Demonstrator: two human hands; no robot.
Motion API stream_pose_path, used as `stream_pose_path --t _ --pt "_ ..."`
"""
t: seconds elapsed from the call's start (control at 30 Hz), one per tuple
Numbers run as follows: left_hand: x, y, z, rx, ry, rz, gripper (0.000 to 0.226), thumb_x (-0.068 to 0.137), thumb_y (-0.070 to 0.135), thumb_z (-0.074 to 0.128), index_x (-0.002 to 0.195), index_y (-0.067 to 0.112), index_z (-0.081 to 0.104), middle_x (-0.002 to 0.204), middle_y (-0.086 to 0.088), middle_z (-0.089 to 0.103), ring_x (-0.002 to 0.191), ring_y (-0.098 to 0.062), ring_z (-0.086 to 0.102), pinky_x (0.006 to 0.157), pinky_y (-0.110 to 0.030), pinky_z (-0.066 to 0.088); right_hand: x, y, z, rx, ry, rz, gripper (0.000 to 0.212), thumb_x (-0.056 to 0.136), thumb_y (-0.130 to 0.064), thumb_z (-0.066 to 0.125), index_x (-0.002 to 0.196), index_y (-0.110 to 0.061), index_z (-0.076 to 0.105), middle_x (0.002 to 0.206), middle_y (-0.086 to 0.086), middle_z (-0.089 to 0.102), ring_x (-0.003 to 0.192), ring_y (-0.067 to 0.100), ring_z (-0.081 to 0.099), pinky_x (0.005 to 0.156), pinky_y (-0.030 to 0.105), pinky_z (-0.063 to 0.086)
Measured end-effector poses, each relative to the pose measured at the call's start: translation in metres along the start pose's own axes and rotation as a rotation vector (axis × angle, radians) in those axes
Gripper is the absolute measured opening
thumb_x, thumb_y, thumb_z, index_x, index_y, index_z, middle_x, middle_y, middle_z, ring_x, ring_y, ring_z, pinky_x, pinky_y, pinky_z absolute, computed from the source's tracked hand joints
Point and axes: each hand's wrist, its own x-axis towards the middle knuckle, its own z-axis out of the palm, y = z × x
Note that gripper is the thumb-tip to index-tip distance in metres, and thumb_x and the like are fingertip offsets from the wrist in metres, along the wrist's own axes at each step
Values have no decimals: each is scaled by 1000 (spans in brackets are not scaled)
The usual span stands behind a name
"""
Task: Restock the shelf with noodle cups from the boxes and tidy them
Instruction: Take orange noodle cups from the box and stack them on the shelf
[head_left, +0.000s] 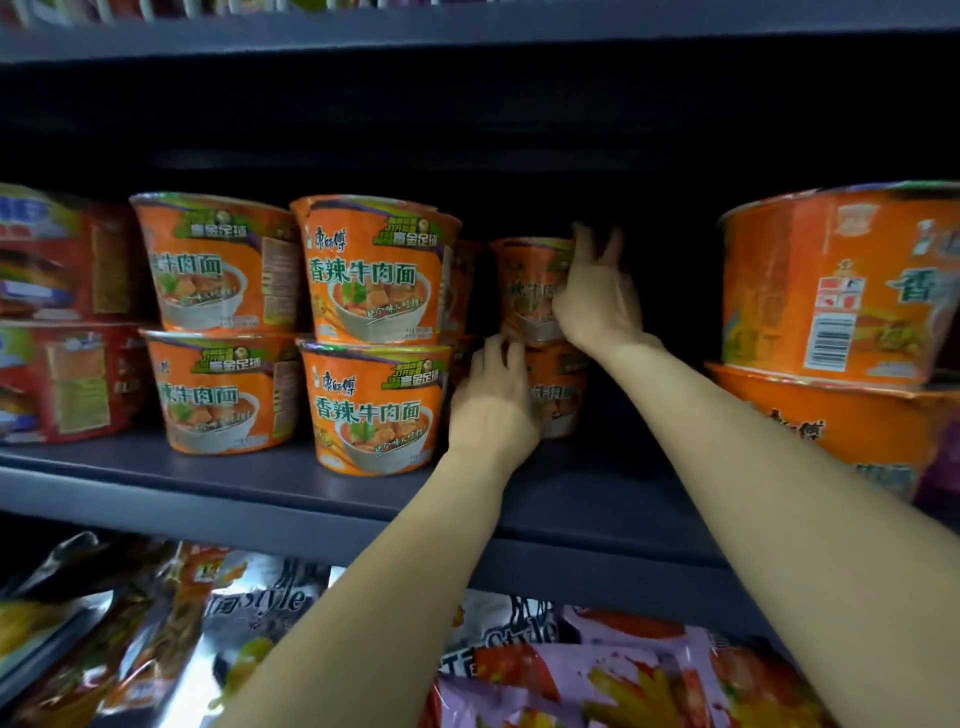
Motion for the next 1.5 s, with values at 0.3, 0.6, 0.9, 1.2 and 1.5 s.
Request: stream_pose_path --t 0.3,0.6,0.9,1.2,1.5 --pt "3 -1 2 61 -1 -23 68 83 23 61 141 10 28 143 -11 28 123 -29 34 86 -37 42 -2 1 10 -331 92 -185 73 90 -40 58 149 -29 16 150 19 22 130 43 32 100 49 37" --pt "3 -1 4 40 -6 -25 72 81 23 64 141 11 27 143 -11 29 122 -28 38 86 -38 44 -7 11 15 101 2 -91 83 88 -28 66 150 -36 12 158 15 -4 134 41 35 100 48 46" --pt "3 -2 7 149 1 -10 77 85 26 61 147 10 18 145 -10 29 124 -28 38 90 -36 40 -6 -1 26 205 -19 39 98 84 -35 70 151 -35 -3 148 21 20 121 40 50 94 50 47" --pt "5 -3 6 163 19 -4 71 84 27 58 145 9 25 143 -13 35 122 -30 40 89 -37 40 -16 4 11 164 -122 35 91 94 -41 54 148 -35 -19 157 21 -2 135 44 32 106 58 34" --pt "-5 22 -24 -25 155 281 44 78 24 44 113 5 59 109 -14 62 103 -35 55 82 -43 50 -166 45 -120 -12 214 -228 20 92 -22 51 100 -23 70 79 0 71 70 21 66 57 30 48"
